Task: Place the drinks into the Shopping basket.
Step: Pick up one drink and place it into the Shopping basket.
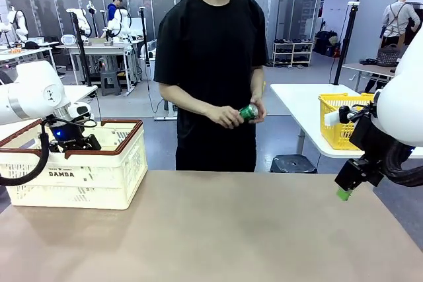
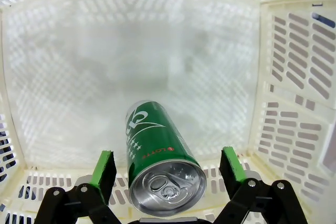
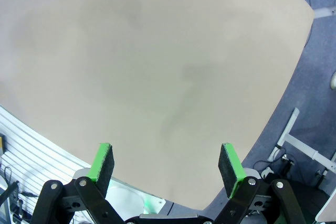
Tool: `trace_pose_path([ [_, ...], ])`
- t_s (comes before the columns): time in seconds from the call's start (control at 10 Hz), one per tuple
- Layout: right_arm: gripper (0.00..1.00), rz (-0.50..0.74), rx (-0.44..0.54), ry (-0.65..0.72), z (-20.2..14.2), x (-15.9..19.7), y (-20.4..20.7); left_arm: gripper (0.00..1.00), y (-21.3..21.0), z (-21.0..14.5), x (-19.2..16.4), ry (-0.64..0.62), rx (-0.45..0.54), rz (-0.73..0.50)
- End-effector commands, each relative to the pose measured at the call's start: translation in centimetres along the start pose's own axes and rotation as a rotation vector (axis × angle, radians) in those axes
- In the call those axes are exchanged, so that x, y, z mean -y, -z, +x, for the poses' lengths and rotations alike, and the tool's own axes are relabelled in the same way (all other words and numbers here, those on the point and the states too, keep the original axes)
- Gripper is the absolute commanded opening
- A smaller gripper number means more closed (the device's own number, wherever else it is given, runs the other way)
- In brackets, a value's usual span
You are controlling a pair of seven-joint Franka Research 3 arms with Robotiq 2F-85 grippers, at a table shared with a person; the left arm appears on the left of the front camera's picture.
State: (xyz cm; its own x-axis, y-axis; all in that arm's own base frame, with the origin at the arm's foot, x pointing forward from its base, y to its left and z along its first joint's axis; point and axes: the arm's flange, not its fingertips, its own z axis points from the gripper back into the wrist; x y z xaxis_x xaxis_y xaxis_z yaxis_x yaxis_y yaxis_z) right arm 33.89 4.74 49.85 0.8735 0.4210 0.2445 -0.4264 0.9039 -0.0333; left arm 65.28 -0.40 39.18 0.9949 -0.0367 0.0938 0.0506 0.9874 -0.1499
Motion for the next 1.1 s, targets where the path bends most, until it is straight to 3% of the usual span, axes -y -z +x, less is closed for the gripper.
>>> trace_pose_path([
  [0.0, 1.00, 0.007, -0.001, -0.003, -0.2, 0.0, 0.1, 1.00, -1.0, -0.4, 0.7, 0.019, 0.002, 0.035],
  [0.5, 1.00, 0.007, -0.001, -0.003, -0.2, 0.0, 0.1, 1.00, -6.5, -2.1, 3.6, 0.075, 0.043, 0.136],
  [1.0, 1.00, 0.007, -0.001, -0.003, -0.2, 0.0, 0.1, 1.00, -15.0, -6.8, 9.0, 0.267, 0.111, 0.158],
])
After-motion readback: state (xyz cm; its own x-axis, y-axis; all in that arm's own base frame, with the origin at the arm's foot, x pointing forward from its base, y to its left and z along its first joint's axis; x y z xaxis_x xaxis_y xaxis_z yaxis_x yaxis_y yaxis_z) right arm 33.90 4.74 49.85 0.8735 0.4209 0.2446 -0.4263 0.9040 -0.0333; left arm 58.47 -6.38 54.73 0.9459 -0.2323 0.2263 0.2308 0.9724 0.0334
